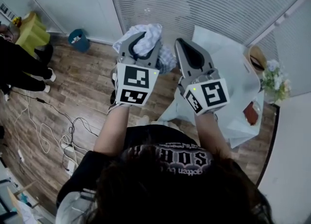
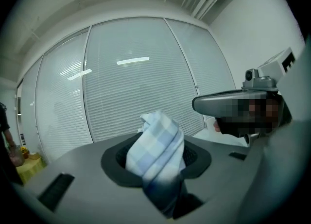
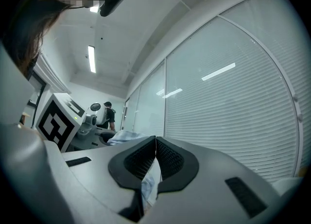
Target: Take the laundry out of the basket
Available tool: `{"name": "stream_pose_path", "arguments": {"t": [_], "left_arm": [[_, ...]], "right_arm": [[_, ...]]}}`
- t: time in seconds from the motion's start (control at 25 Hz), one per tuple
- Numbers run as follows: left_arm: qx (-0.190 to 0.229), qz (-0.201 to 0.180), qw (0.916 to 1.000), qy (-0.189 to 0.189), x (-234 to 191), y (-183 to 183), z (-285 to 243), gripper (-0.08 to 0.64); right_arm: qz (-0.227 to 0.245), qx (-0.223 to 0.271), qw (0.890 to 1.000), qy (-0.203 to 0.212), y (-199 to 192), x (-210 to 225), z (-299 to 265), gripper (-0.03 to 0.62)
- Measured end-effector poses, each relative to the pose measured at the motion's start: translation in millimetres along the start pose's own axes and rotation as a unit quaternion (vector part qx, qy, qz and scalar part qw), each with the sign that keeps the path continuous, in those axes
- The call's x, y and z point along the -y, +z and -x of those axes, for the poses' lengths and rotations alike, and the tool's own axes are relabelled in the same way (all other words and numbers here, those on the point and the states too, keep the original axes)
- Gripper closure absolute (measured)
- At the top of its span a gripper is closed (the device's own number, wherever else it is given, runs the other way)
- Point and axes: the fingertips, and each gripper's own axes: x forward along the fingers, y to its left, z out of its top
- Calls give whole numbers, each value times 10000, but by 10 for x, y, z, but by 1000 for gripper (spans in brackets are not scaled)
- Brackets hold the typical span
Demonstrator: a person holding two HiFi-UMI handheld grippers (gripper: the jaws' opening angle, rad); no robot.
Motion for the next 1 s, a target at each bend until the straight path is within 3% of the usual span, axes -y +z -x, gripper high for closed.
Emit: {"name": "stream_pose_path", "arguments": {"t": [0.44,1.0], "left_arm": [[-21,288,9994,-164,207,-120,80,410],[21,429,9990,116,-13,-80,148,410]], "right_arm": [[-188,-212,9996,-56,-204,-35,-13,565],[-207,-184,9996,-92,-143,-11,12,565]]}}
